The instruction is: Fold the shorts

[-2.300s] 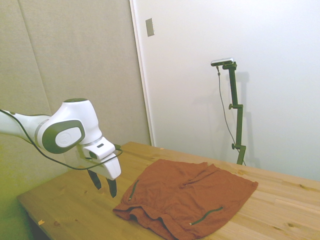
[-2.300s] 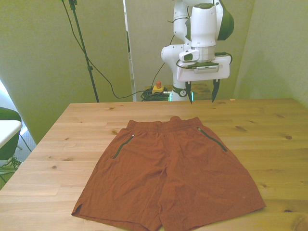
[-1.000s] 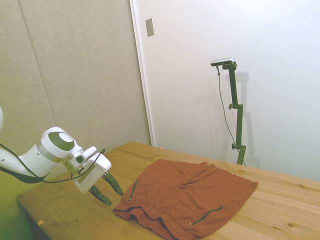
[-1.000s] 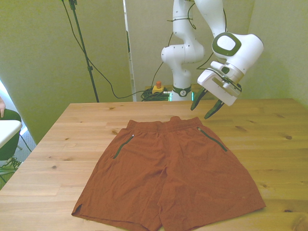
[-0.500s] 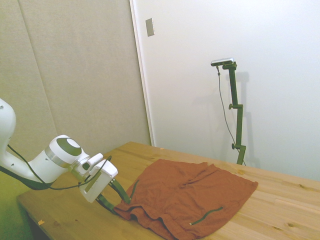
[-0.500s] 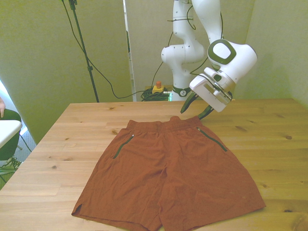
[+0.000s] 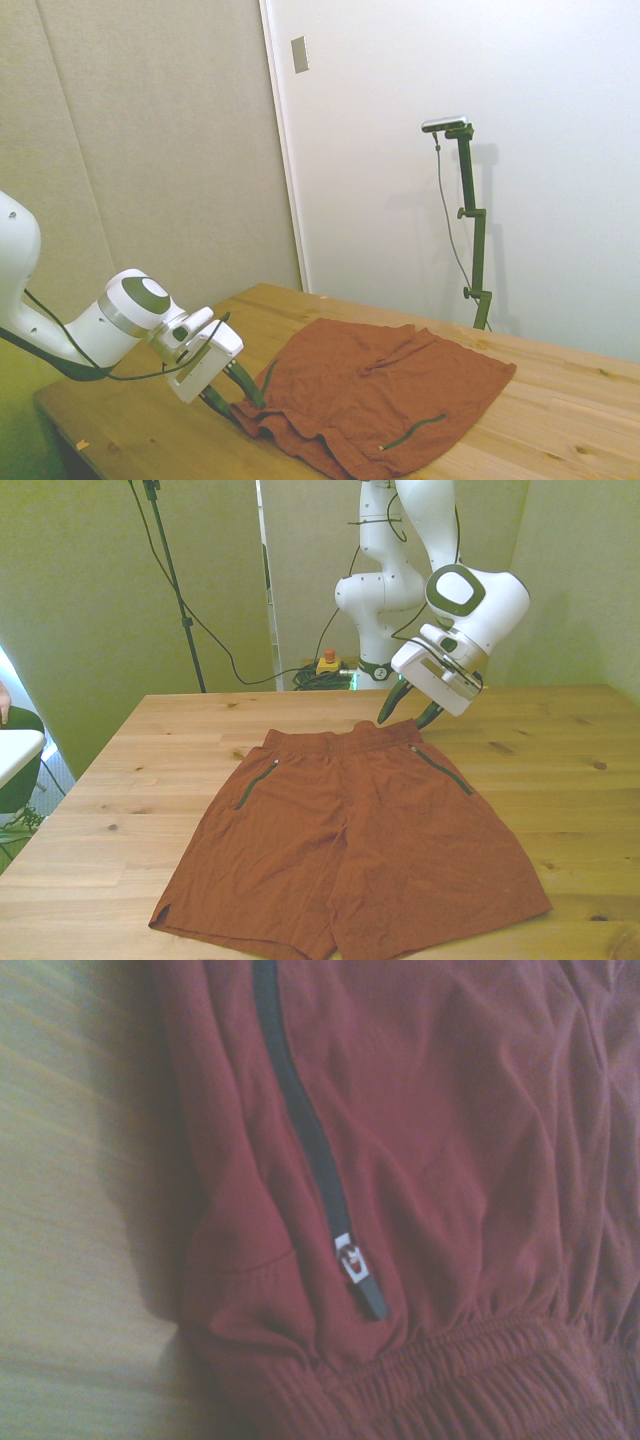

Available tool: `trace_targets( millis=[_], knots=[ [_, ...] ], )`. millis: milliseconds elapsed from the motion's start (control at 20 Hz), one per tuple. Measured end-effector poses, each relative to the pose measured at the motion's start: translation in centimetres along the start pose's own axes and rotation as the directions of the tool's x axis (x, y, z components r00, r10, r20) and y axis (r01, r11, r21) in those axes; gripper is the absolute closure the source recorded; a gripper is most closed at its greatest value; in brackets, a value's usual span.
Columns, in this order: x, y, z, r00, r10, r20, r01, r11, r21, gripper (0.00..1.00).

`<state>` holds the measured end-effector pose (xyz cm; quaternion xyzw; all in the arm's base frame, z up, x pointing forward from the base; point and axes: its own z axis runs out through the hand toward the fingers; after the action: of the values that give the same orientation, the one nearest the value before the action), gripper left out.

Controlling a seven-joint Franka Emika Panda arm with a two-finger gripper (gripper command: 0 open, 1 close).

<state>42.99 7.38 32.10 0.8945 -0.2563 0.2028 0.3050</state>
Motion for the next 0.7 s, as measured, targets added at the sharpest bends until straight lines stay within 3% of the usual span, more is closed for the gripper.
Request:
trace_targets(
  millis=[700],
  knots=[
    [0.04, -0.17, 0.33, 1.0, 0.0, 0.008, -0.001, 0.999, 0.037, 1.0]
  ],
)
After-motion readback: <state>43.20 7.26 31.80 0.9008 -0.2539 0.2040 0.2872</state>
